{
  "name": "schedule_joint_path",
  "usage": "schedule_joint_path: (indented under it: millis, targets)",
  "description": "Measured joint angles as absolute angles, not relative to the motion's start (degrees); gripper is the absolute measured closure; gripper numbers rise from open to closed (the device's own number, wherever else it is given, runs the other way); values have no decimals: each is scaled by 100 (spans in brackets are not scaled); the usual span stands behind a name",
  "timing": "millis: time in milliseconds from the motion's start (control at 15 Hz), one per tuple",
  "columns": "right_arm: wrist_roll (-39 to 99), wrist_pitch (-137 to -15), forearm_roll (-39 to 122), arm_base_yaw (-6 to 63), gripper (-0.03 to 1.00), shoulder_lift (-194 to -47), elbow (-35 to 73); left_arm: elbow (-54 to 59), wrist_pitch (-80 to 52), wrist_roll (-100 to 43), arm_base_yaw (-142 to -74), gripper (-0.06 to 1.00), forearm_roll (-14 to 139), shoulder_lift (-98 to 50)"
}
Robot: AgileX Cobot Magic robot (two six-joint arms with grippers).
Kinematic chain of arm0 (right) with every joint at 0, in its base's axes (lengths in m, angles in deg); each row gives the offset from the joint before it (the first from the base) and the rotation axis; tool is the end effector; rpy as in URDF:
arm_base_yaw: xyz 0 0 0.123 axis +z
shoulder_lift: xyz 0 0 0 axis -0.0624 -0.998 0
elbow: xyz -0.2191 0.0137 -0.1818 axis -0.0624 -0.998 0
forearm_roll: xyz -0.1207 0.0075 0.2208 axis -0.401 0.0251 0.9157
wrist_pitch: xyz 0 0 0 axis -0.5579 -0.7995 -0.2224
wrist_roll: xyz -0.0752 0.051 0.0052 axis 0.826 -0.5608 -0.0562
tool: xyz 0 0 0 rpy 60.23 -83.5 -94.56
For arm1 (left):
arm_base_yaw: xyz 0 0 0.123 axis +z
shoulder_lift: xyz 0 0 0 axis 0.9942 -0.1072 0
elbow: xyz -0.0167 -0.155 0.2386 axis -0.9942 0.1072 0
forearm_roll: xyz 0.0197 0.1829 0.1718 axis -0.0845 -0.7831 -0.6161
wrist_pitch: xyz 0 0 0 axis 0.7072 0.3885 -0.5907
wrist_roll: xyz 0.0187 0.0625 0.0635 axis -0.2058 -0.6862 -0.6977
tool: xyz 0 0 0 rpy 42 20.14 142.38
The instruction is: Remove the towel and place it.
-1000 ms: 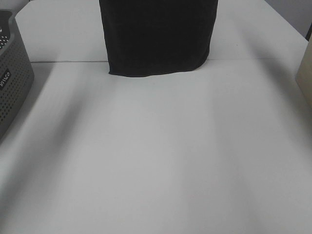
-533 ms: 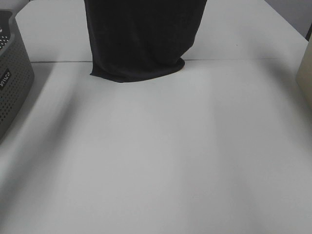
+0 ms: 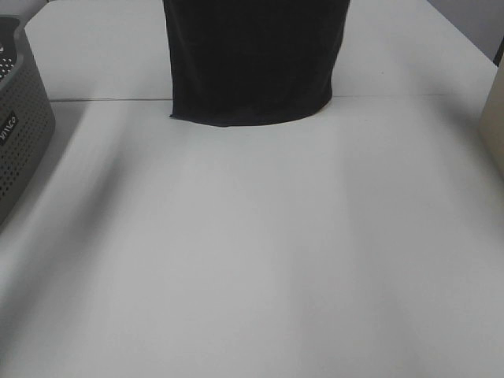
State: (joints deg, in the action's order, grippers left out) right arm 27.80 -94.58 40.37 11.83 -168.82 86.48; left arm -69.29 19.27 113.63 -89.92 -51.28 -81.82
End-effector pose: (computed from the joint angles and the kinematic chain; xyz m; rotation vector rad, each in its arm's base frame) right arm 0.4679 0.0729 0.4987 -0.3423 1.4696 -0.0473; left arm 0.4983 -0.0972 0.4664 0.4367 1.2056 -0.4977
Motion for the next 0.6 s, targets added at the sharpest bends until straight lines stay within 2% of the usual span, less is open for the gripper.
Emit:
schedule_joint_path:
  millis: [200,400,600]
  targets:
    - [2860,-9567,4123,1183,96,-16641,8642,-6929,2036,11363,-8997,94,-5128,-7855]
    - [3026,-10324,4118,1183,96,-16097,8648,-6648,2191,11340,-9015,94,-5128,-7322]
    - [2940,-11320,4112,1172,96,-15782,8660,-4454,1750,11030,-9261,94,-5139,-6022]
